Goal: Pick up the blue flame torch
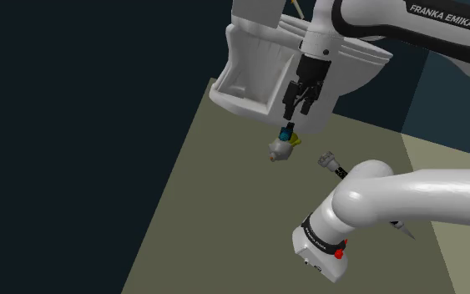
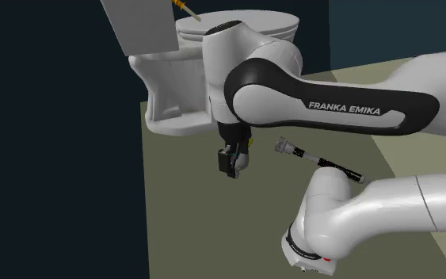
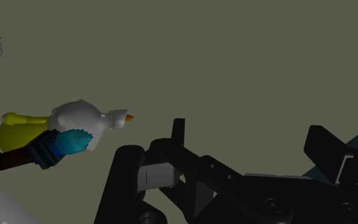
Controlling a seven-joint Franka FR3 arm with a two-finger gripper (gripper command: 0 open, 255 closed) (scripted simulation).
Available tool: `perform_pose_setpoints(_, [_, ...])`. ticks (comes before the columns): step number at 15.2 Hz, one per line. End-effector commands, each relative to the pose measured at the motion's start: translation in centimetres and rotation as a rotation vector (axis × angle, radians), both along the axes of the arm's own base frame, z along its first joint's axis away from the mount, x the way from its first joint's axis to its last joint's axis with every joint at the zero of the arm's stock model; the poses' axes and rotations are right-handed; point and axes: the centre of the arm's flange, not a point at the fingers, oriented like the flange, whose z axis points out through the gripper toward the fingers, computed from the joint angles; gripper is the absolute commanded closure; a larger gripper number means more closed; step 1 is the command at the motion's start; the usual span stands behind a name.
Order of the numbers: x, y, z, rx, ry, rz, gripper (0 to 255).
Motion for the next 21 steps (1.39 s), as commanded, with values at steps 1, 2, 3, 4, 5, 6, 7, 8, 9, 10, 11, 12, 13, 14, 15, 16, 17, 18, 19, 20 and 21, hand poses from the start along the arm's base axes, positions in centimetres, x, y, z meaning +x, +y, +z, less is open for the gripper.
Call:
perform_pose_setpoints(1, [0.0, 0.0, 0.0, 0.0, 0.0, 0.0, 0])
perform_pose_setpoints(2, [0.7, -0.8, -0.8, -0.006, 0.0, -0.023, 0])
perform_pose_setpoints(3, [1.4, -1.6, -1.5, -0.012, 0.0, -0.046, 0])
perform_pose_setpoints(4, [2.1, -2.4, -2.3, -0.017, 0.0, -0.069, 0])
perform_pose_setpoints(5, [2.7, -3.2, -3.0, -0.023, 0.0, -0.092, 0])
perform_pose_setpoints(6, [3.3, -4.1, -3.8, -0.029, 0.0, -0.115, 0])
perform_pose_setpoints(7, [3.9, -4.9, -4.5, -0.035, 0.0, -0.138, 0])
perform_pose_setpoints(8, [4.5, -5.8, -5.2, -0.04, 0.0, -0.162, 0])
perform_pose_setpoints(9, [5.1, -6.7, -6.0, -0.046, 0.0, -0.185, 0])
perform_pose_setpoints(10, [5.7, -7.7, -6.7, -0.052, 0.0, -0.208, 0])
perform_pose_setpoints(11, [6.2, -8.6, -7.4, -0.058, 0.0, -0.231, 0])
perform_pose_setpoints(12, [6.7, -9.6, -8.1, -0.064, 0.001, -0.254, 0])
perform_pose_setpoints(13, [7.2, -10.5, -8.8, -0.069, 0.001, -0.277, 0])
perform_pose_setpoints(14, [7.6, -11.5, -9.5, -0.075, 0.001, -0.3, 0])
perform_pose_setpoints(15, [8.1, -12.5, -10.2, -0.081, 0.001, -0.323, 0])
perform_pose_setpoints(16, [8.5, -13.5, -10.9, -0.087, 0.001, -0.346, 0])
perform_pose_setpoints(17, [8.9, -14.6, -11.6, -0.093, 0.001, -0.369, 0])
perform_pose_setpoints(18, [9.2, -15.6, -12.3, -0.098, 0.001, -0.392, 0])
perform_pose_setpoints(19, [9.6, -16.7, -13.0, -0.104, 0.001, -0.415, 0])
perform_pose_setpoints(20, [9.9, -17.7, -13.6, -0.11, 0.001, -0.438, 0])
perform_pose_setpoints(21, [10.2, -18.8, -14.3, -0.116, 0.001, -0.461, 0])
